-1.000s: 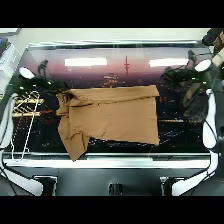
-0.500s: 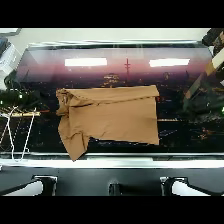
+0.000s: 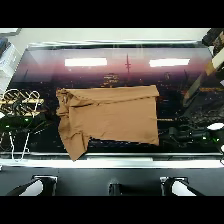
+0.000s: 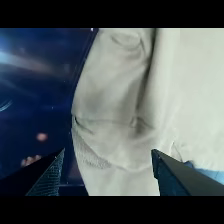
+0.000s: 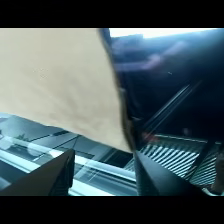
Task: Fold the clothes and pants, and hang the long-sleeved shirts on hangers.
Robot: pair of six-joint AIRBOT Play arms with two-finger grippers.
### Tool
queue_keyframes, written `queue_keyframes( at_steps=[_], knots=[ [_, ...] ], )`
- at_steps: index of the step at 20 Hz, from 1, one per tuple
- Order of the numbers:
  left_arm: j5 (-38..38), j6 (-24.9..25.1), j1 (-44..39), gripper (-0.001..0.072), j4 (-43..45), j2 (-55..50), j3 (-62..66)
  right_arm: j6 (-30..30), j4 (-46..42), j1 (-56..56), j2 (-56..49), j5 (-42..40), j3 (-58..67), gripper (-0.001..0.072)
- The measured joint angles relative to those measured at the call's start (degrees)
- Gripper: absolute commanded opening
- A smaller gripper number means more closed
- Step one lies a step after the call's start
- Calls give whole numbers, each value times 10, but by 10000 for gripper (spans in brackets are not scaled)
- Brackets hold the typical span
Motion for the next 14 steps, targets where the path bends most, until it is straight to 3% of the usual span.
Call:
queue_keyframes(
  at_steps=[12, 13, 14],
  knots=[
    [-17, 6, 2, 622, -3, 4, -16, -44, 59, 2, 1, -63, -75, 417],
    [-18, 9, 4, 622, -2, 4, -16, -46, 67, 7, 1, -71, -76, 394],
    [-19, 13, 7, 622, -2, 4, -17, -48, 73, 17, 1, -82, -77, 317]
  ],
)
